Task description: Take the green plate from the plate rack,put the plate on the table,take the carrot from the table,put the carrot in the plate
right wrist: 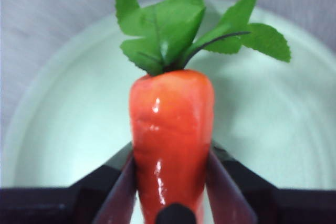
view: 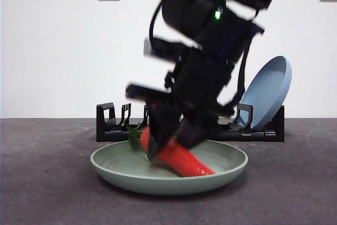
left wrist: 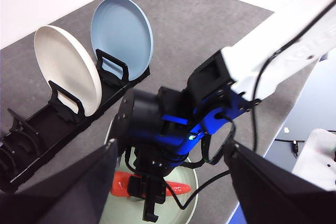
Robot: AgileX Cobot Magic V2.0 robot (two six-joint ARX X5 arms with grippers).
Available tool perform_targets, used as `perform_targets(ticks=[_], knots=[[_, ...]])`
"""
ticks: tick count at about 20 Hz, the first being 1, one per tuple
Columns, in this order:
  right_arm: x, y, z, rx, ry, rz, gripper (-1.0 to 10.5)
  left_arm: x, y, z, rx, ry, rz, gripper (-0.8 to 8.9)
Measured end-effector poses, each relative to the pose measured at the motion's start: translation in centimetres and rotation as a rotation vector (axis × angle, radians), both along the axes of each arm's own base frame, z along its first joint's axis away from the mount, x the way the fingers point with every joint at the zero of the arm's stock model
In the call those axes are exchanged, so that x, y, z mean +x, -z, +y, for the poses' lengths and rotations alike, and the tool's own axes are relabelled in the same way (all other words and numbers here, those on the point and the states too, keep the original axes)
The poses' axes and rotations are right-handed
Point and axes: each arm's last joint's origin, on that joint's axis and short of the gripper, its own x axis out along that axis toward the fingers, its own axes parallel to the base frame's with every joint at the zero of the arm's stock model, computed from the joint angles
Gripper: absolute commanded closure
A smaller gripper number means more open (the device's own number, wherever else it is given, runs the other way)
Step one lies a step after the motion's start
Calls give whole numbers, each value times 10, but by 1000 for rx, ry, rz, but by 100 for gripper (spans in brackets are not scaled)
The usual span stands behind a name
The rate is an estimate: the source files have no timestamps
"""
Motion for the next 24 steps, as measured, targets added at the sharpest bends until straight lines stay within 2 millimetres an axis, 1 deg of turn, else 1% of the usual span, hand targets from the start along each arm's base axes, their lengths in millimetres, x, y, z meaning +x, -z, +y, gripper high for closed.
perform_targets(ticks=[1,2,3,4,5,6,8,11,13,16,19,20,21,22,24], knots=[[1,1,0,2,0,-2,957,0,0,0,1,0,0,464],[0,1,1,2,-1,-1,874,0,0,0,1,0,0,464],[0,1,2,1,-5,-2,743,0,0,0,1,0,1,464],[-1,1,2,0,-7,-3,563,0,0,0,1,0,1,464],[-3,0,3,-1,-10,-2,453,0,0,0,2,0,1,464],[-4,-2,2,-3,-12,0,436,0,0,0,2,0,1,464],[-7,-15,0,16,-12,-20,437,0,0,0,2,0,1,464],[-16,-54,-11,71,0,-98,437,0,0,0,2,0,1,464],[-29,-82,-24,88,4,-115,442,0,0,0,2,0,1,464],[-62,-120,-55,76,1,-99,444,0,2,1,17,0,8,468],[-103,-148,-94,56,-24,-38,449,-2,8,4,83,0,40,468],[-117,-155,-107,59,-37,-15,482,-3,10,5,111,0,53,471],[-125,-159,-115,65,-45,-1,544,-3,12,6,129,0,62,485],[-132,-162,-121,72,-51,5,618,-3,13,7,144,1,69,539],[-145,-168,-134,88,-61,12,858,-4,16,9,173,1,84,760]])
